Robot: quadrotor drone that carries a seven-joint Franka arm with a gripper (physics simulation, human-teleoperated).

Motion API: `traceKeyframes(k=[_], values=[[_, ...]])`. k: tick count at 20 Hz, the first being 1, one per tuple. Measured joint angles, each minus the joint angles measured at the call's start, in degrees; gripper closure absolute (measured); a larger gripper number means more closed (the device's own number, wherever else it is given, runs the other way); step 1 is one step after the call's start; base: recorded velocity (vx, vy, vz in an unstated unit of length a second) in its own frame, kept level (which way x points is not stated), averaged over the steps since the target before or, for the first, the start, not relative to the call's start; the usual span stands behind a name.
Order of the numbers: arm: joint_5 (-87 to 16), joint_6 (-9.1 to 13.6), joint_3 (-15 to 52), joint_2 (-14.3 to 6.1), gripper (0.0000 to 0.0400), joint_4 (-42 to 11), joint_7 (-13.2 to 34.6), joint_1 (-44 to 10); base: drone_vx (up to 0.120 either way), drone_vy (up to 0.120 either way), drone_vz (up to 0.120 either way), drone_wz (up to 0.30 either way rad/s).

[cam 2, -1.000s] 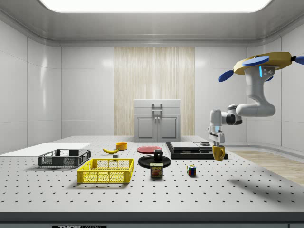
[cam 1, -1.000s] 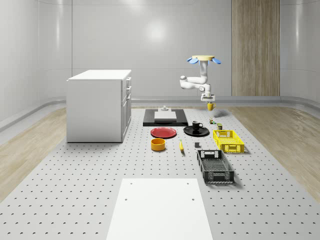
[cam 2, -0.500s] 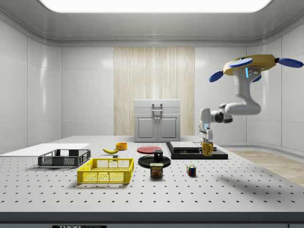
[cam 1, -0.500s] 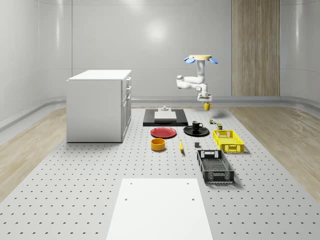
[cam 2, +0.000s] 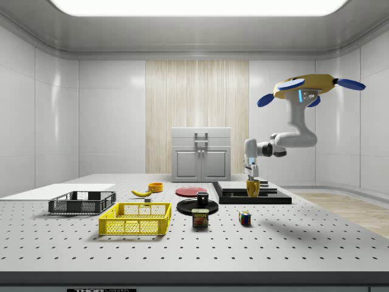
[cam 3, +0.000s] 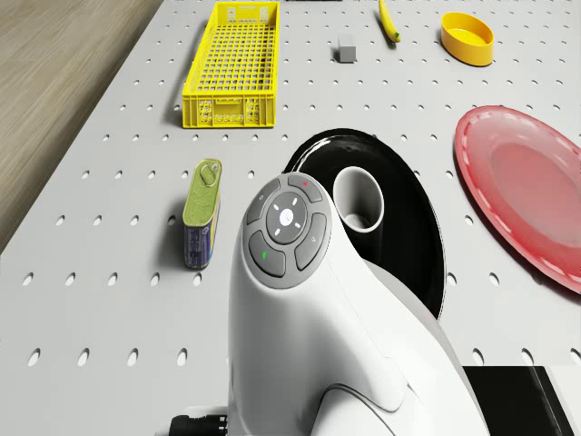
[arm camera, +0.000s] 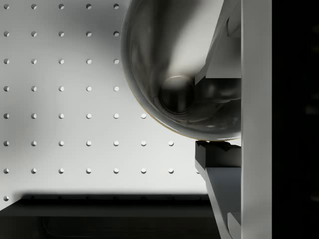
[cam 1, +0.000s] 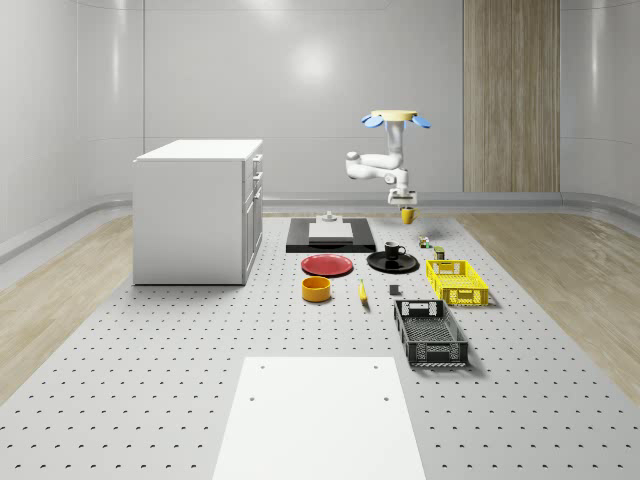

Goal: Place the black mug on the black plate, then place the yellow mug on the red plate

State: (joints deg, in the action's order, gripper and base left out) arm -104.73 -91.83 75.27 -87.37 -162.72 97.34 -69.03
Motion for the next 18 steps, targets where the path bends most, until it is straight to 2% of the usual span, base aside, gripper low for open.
traceKeyframes(k=[18], values=[[0.2,-0.5,0.1,-0.5,0.029,0.0,0.1,-0.1,0.12,-0.12,0.0,0.0]])
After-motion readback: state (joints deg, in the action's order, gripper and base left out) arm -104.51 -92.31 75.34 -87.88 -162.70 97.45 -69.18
